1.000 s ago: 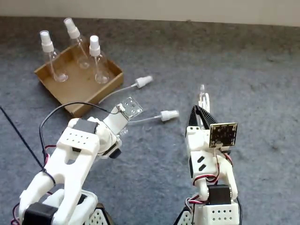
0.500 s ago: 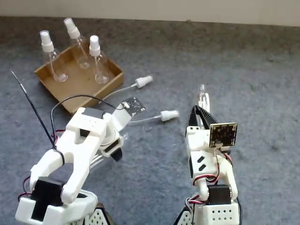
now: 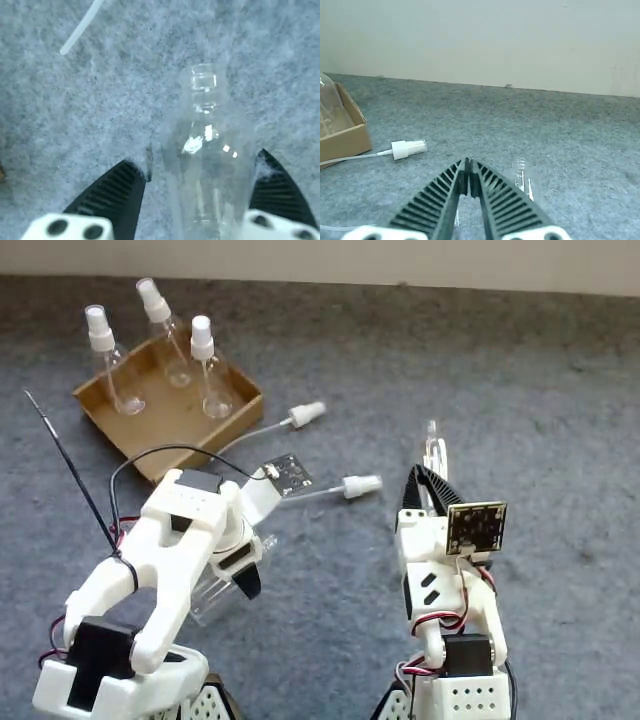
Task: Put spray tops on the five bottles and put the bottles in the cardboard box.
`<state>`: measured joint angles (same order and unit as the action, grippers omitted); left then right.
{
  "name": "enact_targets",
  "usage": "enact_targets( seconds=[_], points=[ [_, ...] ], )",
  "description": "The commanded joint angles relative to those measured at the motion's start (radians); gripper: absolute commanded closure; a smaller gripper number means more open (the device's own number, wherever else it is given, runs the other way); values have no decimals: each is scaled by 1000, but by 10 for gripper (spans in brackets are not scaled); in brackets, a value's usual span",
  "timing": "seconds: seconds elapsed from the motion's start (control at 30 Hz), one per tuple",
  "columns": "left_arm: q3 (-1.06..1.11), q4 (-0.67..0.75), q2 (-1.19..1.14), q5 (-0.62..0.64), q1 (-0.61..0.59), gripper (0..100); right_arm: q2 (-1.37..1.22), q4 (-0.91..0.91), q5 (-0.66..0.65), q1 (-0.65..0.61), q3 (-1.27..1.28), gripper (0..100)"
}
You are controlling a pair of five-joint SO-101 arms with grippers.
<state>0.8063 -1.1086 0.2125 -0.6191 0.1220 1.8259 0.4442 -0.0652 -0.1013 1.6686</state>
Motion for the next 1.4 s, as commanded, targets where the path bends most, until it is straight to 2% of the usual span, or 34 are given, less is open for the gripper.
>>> enact_targets(
  seconds=[0.0,0.5,0.73,1.03,1.37],
  points=[
    [-47,-11,-2,-12,-2,716,7,-5,8,-4,133,993],
    [-45,-17,-2,-12,-1,725,7,-5,8,-4,133,993],
    [-45,-17,-1,-12,1,942,7,-5,8,-4,133,993],
    [-119,-20,36,-9,1,915,7,-5,8,-4,133,993],
    [-160,-18,406,8,1,916,7,-5,8,-5,133,993]
  ],
)
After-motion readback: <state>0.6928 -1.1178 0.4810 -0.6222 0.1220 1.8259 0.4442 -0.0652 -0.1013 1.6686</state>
